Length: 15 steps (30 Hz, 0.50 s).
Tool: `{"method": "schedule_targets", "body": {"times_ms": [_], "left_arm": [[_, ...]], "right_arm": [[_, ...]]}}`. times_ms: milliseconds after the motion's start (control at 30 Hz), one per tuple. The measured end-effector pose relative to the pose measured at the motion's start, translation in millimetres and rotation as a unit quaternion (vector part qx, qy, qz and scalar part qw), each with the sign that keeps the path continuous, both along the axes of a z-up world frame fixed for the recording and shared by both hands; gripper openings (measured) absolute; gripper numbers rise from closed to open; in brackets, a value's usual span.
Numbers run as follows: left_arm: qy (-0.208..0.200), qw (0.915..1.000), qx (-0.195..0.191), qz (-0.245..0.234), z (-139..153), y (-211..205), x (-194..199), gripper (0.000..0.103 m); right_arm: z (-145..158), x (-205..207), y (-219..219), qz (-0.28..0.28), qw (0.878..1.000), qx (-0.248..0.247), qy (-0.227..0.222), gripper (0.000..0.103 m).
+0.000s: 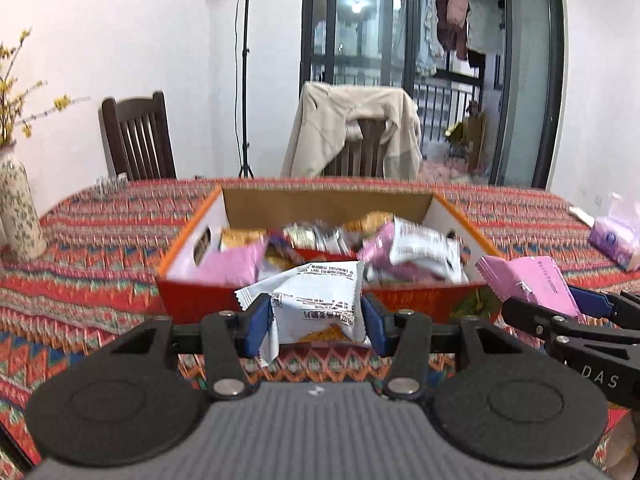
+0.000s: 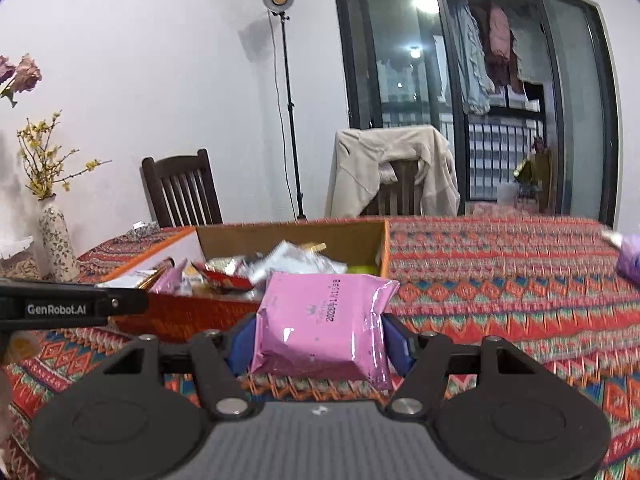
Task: Organize snacks
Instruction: 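Lift both packets and carry them over the box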
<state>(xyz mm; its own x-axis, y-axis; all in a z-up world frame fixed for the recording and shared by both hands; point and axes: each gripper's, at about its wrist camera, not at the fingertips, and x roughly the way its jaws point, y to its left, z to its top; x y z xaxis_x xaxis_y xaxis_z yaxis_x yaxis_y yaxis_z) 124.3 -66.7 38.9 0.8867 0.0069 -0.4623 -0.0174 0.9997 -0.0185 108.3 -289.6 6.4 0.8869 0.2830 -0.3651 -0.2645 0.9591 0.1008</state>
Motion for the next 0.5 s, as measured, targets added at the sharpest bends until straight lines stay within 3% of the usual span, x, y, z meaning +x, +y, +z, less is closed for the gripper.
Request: {"method": "schedule_targets", "body": {"times_ms": [300, 500], "left_arm": [[-0.048, 0.9988, -0.005, 0.007, 22.1, 9.9, 29.4, 0.050], [-0.057, 0.9978, -0.020, 0.028, 22.3, 18.9, 66.1, 0.050]], "right_arm": [[32.0, 37.4, 27.5, 0.005, 1.000, -0.012, -0.027, 0.065], [42.3, 78.1, 45.7, -0.009, 1.000, -0.008, -0.029, 0.065]]}}
